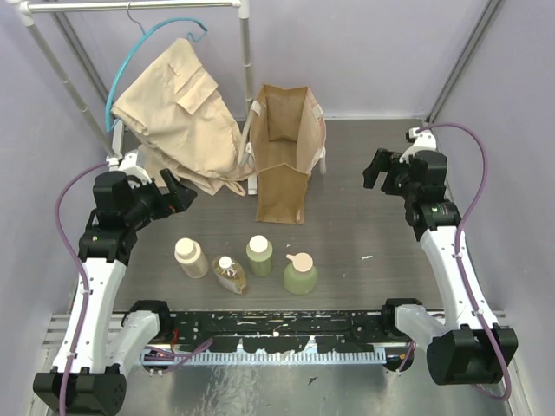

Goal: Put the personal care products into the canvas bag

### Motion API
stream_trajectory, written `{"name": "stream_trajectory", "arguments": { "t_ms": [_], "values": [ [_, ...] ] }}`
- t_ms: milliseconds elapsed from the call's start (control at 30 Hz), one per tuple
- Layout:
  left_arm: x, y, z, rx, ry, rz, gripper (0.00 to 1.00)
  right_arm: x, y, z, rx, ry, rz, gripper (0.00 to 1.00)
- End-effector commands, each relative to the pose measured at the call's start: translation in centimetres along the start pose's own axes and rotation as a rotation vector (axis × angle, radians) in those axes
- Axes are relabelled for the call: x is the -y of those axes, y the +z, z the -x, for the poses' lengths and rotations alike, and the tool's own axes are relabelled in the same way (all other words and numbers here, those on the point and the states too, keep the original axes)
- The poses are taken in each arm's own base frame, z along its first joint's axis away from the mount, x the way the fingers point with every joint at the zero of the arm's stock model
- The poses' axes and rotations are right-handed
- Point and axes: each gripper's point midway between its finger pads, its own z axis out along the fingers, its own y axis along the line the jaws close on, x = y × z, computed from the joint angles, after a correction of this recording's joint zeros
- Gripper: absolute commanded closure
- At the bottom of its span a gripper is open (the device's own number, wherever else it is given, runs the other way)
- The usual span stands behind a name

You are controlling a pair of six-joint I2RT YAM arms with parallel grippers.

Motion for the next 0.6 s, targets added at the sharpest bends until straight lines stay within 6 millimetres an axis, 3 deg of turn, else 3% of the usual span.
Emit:
{"name": "stream_trajectory", "arguments": {
  "t_ms": [0, 133, 267, 433, 567],
  "values": [
    [-0.1, -0.3, 1.0, 0.028, -0.013, 0.029, 0.02, -2.5, -0.6, 5.1, 0.088, -0.03, 0.094, 0.0],
    [-0.8, -0.1, 1.9, 0.061, -0.039, 0.079, 0.02, -5.7, 0.1, 8.5, 0.132, -0.017, 0.223, 0.0],
    [-0.3, -0.6, 3.9, 0.144, 0.033, 0.063, 0.02, -9.3, 2.5, 10.2, 0.13, -0.025, 0.313, 0.0],
    [-0.5, -1.4, 4.8, 0.201, 0.038, 0.088, 0.02, -12.7, 7.0, 10.3, 0.097, -0.019, 0.355, 0.0],
    [-0.7, -0.8, 4.0, 0.174, 0.05, 0.075, 0.02, -15.3, 10.5, 8.3, 0.032, -0.018, 0.376, 0.0]
  ]
}}
